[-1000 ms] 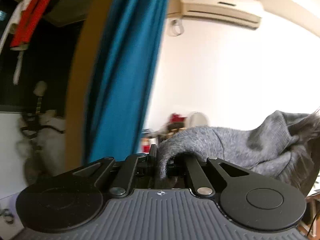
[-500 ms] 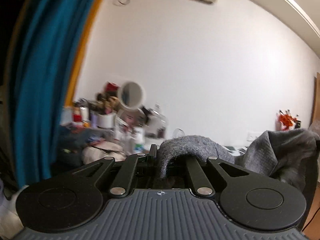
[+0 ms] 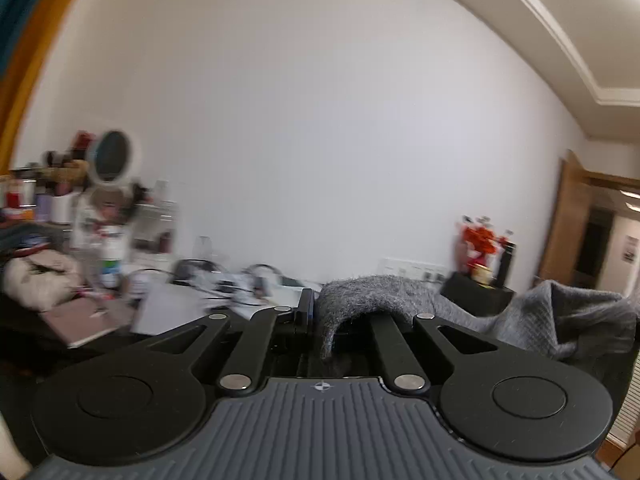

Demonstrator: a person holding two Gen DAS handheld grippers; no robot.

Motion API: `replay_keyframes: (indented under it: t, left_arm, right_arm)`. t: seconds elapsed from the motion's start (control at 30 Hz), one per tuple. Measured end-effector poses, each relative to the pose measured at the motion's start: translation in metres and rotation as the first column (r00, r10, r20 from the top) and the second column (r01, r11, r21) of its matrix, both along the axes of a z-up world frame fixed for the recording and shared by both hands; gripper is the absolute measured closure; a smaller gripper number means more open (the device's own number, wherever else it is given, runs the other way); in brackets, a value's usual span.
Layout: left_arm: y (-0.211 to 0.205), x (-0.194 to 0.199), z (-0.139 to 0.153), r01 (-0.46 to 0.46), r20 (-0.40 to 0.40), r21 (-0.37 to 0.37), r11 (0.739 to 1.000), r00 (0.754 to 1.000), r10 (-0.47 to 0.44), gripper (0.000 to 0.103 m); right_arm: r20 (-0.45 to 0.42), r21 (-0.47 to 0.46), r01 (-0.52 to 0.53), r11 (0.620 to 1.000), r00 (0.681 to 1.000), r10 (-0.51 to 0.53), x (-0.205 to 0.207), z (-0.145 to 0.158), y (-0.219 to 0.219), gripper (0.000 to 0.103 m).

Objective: Fold clothes
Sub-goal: 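Carry the held grey sweater with both grippers to the patterned table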

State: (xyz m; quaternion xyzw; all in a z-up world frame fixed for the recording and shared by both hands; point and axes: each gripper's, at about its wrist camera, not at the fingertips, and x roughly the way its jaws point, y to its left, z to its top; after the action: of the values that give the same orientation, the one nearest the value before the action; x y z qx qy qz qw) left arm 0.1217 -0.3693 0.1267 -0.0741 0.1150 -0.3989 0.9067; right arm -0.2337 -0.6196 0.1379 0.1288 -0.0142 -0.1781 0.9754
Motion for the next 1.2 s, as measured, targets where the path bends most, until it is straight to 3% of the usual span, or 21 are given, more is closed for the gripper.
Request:
replay_keyframes:
  t: [0.07, 0.2, 0.4, 0.53, 0.7, 0.77, 0.87, 1.03, 1.2]
  left_arm:
    - [-0.034, -0.001, 0.000, 0.049, 0.012, 0.003, 0.999, 0.999, -0.049, 0.096]
    - [-0.088, -0.002, -0.001, 0.122, 0.017, -0.024, 0.992, 0.992, -0.121, 0.096]
    - [-0.156, 0.013, -0.015, 0.210, -0.009, -0.036, 0.977, 0.978, -0.210, 0.096]
    - [-0.201, 0.035, -0.021, 0.271, 0.064, -0.018, 0.962, 0.961, -0.269, 0.096]
    - [-0.256, 0.071, -0.015, 0.382, 0.138, -0.021, 0.924, 0.916, -0.376, 0.096]
    - [-0.277, 0.092, -0.013, 0.416, 0.137, -0.024, 0.909, 0.902, -0.409, 0.096]
    - [-0.307, 0.137, -0.012, 0.460, 0.069, -0.063, 0.886, 0.887, -0.456, 0.096]
    - [-0.345, 0.186, -0.012, 0.425, 0.056, -0.069, 0.903, 0.905, -0.422, 0.096]
    - [-0.382, 0.220, -0.004, 0.375, 0.032, -0.050, 0.926, 0.927, -0.374, 0.096]
  right_arm:
    - [-0.010, -0.023, 0.062, 0.998, 0.998, -0.063, -0.017, 0.004, -0.025, 0.099]
    - [0.017, 0.028, 0.101, 0.994, 0.995, -0.102, -0.037, 0.007, -0.076, 0.099]
    - [0.017, 0.050, 0.164, 0.985, 0.986, -0.165, -0.015, 0.006, -0.136, 0.099]
    - [0.042, 0.085, 0.199, 0.976, 0.978, -0.203, 0.023, 0.000, -0.179, 0.099]
    - [0.052, 0.147, 0.217, 0.965, 0.973, -0.227, 0.079, -0.007, -0.244, 0.099]
    - [0.054, 0.160, 0.226, 0.961, 0.970, -0.237, 0.105, -0.009, -0.267, 0.099]
    - [0.081, 0.189, 0.200, 0.961, 0.973, -0.218, 0.144, -0.009, -0.295, 0.099]
    - [0.102, 0.157, 0.139, 0.978, 0.983, -0.156, 0.218, -0.001, -0.331, 0.099]
    - [0.056, 0.115, 0.083, 0.990, 0.994, -0.090, 0.301, 0.018, -0.372, 0.099]
